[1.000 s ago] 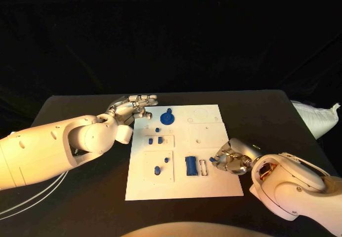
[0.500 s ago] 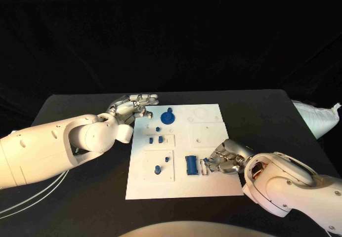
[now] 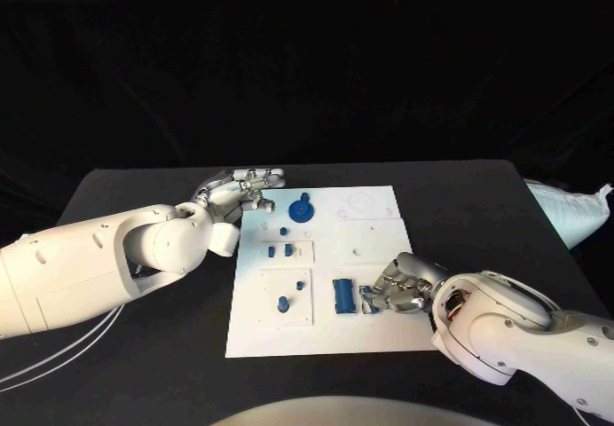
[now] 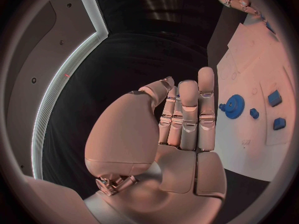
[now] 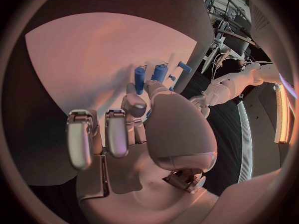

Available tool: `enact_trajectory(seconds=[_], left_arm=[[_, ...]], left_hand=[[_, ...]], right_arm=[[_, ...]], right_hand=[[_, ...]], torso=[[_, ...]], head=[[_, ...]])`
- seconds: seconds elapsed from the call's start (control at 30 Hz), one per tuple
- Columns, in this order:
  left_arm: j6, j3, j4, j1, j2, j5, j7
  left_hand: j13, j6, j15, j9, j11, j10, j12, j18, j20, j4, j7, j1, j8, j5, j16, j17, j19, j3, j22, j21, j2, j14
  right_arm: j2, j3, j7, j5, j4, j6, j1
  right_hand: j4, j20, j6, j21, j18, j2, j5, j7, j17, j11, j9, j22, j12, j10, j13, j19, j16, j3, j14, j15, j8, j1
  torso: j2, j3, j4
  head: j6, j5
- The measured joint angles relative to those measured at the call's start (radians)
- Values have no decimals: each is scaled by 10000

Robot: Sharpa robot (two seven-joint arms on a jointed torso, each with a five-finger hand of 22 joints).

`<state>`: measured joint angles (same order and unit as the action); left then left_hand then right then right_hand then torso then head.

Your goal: Assemble the parts on the task board

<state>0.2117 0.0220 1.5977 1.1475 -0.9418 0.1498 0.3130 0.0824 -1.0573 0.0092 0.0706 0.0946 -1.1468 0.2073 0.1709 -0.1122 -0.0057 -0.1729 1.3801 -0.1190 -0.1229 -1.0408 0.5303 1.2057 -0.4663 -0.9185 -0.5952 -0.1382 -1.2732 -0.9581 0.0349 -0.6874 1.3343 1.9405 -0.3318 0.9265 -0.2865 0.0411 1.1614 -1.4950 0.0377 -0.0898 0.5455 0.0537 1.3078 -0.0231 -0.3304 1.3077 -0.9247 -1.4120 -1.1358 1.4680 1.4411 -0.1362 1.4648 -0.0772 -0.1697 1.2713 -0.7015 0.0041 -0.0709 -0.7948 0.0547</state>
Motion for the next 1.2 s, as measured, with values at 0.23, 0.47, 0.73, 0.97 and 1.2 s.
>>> enact_trajectory(seconds=[0.23, 0.47, 0.73, 0.97, 1.2], left_arm=[[-5, 0, -2, 0, -1, -5, -13], [-12, 0, -2, 0, 1, -18, -34], [-20, 0, -2, 0, 1, -28, -50], [-28, 0, -2, 0, 0, -37, -58], [-36, 0, -10, 0, 0, -45, -62]], left_hand=[[0, 0, 1, 0, 0, 0, 0, 0, 0, 0, 0, 0, 0, 0, 0, 0, 0, 0, 0, 0, 0, -1], [0, 0, 1, 0, 0, 0, 0, 0, 0, 0, 0, 0, 0, 0, 0, 0, 0, 0, 0, 0, 0, -1], [0, 0, 2, 0, 0, 0, 0, 1, 0, 0, 0, 0, 0, 0, 0, 0, 0, 0, 0, 0, 0, -1], [0, 0, 2, 0, 0, 0, 0, 0, 0, 0, 0, 0, 0, 0, 0, 0, 0, 0, 0, 0, 0, -2], [-9, 0, 41, 0, 35, 35, 0, 0, 0, -29, 0, 0, 0, 0, 0, -44, 0, 29, 12, 0, 0, 37]], right_arm=[[47, 10, -14, 60, -47, 166, 7], [102, 6, -64, 146, -82, 306, 5], [129, 3, -113, 233, -92, 408, 3], [123, 1, -135, 294, -66, 472, 2], [37, 0, -146, 384, 83, 483, 0]], right_hand=[[9, -37, 62, 0, -1, 82, -155, 8, -1, 18, -38, -1, -116, -51, -75, -36, -1, 117, -1, -1, -51, -82], [-13, -36, 125, 0, -1, 172, -394, -20, -1, -33, -80, -2, -334, -108, -245, -36, 40, 262, -1, 0, -84, -313], [-42, -36, 160, 1, -1, 337, -689, -55, -2, -37, -126, -2, -446, -176, -370, -36, 45, 734, -1, 0, -83, -971], [-53, -60, 245, -64, -1, 617, -1459, -69, -3, -52, -183, -3, -606, -265, -549, -12, 134, 1248, 35, -36, -82, -1600], [-55, -71, 280, -75, -1, 820, -2119, -104, -4, -71, -245, -3, -656, -285, -658, 0, 133, 1745, 36, -36, -82, -2063]], torso=[[3, 0, 0], [5, -1, 0], [5, -4, 0], [5, -2, 0], [4, 6, -3]], head=[[-8, -5], [10, -18], [8, 0], [0, 1], [-1, -5]])
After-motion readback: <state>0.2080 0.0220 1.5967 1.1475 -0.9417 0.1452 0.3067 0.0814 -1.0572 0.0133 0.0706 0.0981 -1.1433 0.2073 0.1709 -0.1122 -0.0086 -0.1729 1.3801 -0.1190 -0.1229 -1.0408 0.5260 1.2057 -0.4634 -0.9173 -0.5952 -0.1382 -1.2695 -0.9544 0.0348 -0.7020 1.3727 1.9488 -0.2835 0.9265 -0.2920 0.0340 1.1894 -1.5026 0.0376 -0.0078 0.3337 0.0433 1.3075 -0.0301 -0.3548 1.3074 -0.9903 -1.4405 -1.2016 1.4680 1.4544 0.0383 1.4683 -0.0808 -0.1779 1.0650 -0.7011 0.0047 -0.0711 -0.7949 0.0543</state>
